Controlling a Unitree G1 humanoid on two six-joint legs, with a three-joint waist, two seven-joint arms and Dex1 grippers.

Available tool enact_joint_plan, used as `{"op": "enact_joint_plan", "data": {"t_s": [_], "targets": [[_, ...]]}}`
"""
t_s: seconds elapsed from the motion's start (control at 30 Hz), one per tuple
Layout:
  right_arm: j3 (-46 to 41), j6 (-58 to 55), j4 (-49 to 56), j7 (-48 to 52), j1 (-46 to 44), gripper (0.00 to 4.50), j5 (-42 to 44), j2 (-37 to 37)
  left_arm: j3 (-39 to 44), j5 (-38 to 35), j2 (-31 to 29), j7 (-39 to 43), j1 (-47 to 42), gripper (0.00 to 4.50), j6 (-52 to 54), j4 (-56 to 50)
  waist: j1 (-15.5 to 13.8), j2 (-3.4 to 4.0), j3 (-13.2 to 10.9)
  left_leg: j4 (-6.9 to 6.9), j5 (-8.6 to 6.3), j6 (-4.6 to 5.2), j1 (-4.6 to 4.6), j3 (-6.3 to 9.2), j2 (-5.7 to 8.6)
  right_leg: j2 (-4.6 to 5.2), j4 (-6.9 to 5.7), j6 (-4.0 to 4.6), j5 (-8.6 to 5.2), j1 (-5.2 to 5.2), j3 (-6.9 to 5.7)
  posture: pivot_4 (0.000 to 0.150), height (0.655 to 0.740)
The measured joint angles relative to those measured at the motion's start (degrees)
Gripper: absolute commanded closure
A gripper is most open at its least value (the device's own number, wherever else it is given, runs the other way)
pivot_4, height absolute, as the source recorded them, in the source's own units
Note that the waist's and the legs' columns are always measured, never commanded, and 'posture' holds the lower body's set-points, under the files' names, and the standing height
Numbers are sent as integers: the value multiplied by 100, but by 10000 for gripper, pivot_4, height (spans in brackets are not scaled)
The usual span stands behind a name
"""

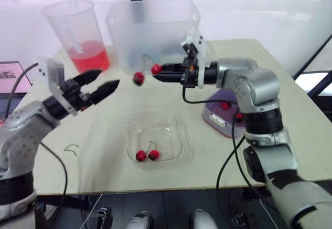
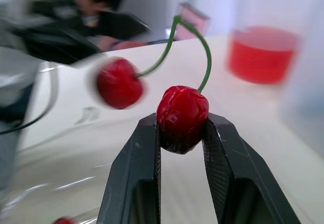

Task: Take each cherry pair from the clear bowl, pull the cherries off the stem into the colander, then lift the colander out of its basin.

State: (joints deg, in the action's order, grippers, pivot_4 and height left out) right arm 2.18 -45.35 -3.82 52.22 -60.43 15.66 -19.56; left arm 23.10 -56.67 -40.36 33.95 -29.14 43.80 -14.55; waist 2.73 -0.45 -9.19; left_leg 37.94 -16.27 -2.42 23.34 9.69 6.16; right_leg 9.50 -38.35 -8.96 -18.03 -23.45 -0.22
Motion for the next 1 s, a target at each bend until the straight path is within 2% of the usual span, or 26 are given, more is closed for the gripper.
{"op": "enact_joint_plan", "data": {"t_s": [0.1, 0.27, 0.43, 0.63, 0.83, 0.87, 0.93, 1.0], "targets": [[188, 916, 465, -586, 736, 34148, -452, 36, 18, -584, 254, -370, -743, 0, 381, 399, -2, -3, 2, 14, -1, 1, 5, 1, 3, 2, -9, -1, 0, -3, 0, 1500, 7400], [739, 1568, 935, -1193, 1504, 34148, -973, 115, -322, -465, 358, -439, -1200, 0, 436, 562, 115, -3, 2, 9, -1, 1, 4, -3, 2, 0, -10, -1, 0, -5, 1, 1500, 7400], [1146, 1979, 1195, -1584, 1657, 34148, -1467, 117, -865, 7, 677, -579, -1271, 0, 431, 830, 127, -3, 2, 9, -1, 2, 3, -3, 2, -3, -9, -1, 0, -5, 1, 1500, 7400], [1200, 2099, 1195, -1819, 1659, 34148, -1615, 145, -1049, 114, 1145, -862, -1296, 0, 463, 854, 114, -3, 2, 9, -1, 1, 3, -1, 3, -3, -8, -1, 0, -1, 1, 1500, 7400], [1195, 2054, 1227, -1945, 1660, 34148, -1633, 204, -1070, 144, 1356, -1003, -1387, 0, 465, 919, 121, -3, 2, 10, -1, 2, 3, -3, 2, -3, -8, -1, 0, -2, 2, 1500, 7400], [1195, 2042, 1252, -1963, 1661, 34506, -1651, 217, -1078, 174, 1361, -1003, -1387, 5338, 464, 925, 122, -3, 2, 10, -1, 2, 3, -2, 2, -3, -8, -1, 0, -3, 2, 1500, 7400], [1196, 1997, 1283, -1992, 1662, 34506, -1658, 260, -1093, 231, 1365, -959, -1387, 12574, 463, 933, 121, -3, 2, 10, -1, 2, 3, -2, 2, -3, -8, -1, 0, -2, 2, 1500, 7400], [1206, 1942, 1314, -2013, 1676, 34506, -1658, 301, -1103, 248, 1373, -904, -1387, 23747, 463, 936, 119, -3, 2, 9, -1, 2, 3, -2, 3, -3, -8, -1, 0, -2, 2, 1500, 7400]]}}
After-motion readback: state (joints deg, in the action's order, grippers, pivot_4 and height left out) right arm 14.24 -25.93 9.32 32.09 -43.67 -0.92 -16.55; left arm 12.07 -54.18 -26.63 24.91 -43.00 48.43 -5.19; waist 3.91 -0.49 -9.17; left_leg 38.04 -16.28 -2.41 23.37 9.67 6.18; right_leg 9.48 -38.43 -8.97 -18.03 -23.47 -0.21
